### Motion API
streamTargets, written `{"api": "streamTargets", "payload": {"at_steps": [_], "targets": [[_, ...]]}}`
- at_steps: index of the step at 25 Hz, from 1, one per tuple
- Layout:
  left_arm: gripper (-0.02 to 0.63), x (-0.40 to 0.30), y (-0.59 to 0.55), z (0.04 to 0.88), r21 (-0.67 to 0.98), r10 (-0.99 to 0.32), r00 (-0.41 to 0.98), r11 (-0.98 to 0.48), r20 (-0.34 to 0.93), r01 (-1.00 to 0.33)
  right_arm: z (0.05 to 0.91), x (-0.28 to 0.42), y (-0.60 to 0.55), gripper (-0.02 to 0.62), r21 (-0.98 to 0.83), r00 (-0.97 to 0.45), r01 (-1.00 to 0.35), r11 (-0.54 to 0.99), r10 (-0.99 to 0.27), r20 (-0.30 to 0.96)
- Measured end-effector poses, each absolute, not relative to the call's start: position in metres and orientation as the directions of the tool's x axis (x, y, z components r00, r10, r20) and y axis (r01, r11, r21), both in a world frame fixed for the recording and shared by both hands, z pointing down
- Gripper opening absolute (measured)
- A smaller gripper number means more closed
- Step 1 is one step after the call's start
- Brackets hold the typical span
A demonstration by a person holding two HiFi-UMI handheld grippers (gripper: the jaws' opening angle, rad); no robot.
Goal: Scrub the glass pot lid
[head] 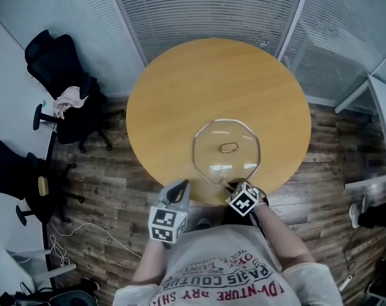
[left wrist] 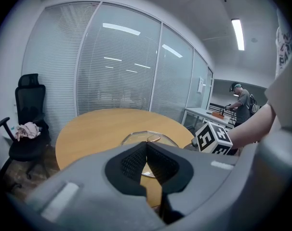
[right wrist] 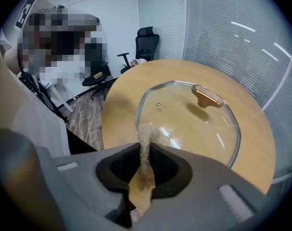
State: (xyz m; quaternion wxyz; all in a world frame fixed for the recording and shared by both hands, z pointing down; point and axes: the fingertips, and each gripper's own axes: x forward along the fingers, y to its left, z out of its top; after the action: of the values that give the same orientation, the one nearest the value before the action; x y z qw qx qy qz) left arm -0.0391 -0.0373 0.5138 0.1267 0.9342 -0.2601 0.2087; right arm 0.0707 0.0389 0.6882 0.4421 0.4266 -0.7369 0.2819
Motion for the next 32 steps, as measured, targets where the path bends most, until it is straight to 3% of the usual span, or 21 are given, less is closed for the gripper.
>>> {"api": "streamTargets", "payload": {"at_steps": [4,11,21,27,32], "targets": [[0.006,-0.039,-0.038,0.510,0.146,-0.439,0.783,-0.825,0.440,-0.545,0.680,0.063,0.047,0.061,-0.063,-0.302,-0.848,0.526,-0.382,0.873],[0.008,-0.037,-0.045,0.505,0.155,-0.439,0.795,-0.828,0.418,-0.539,0.633,0.094,0.030,0.060,0.043,-0.216,-0.914,0.404,-0.573,0.791],[0.006,-0.011,-0.059,0.473,0.122,-0.458,0.821,-0.844,0.342,-0.522,0.516,0.135,0.006,0.057,0.109,-0.122,-0.975,0.193,-0.877,0.464],[0.006,0.005,-0.060,0.457,0.092,-0.458,0.835,-0.859,0.304,-0.504,0.470,0.152,0.009,0.055,0.108,-0.100,-0.985,0.136,-0.952,0.291],[0.008,0.015,-0.054,0.442,0.087,-0.449,0.855,-0.871,0.258,-0.484,0.452,0.161,0.020,0.054,0.091,-0.101,-0.988,0.124,-0.969,0.224]]}}
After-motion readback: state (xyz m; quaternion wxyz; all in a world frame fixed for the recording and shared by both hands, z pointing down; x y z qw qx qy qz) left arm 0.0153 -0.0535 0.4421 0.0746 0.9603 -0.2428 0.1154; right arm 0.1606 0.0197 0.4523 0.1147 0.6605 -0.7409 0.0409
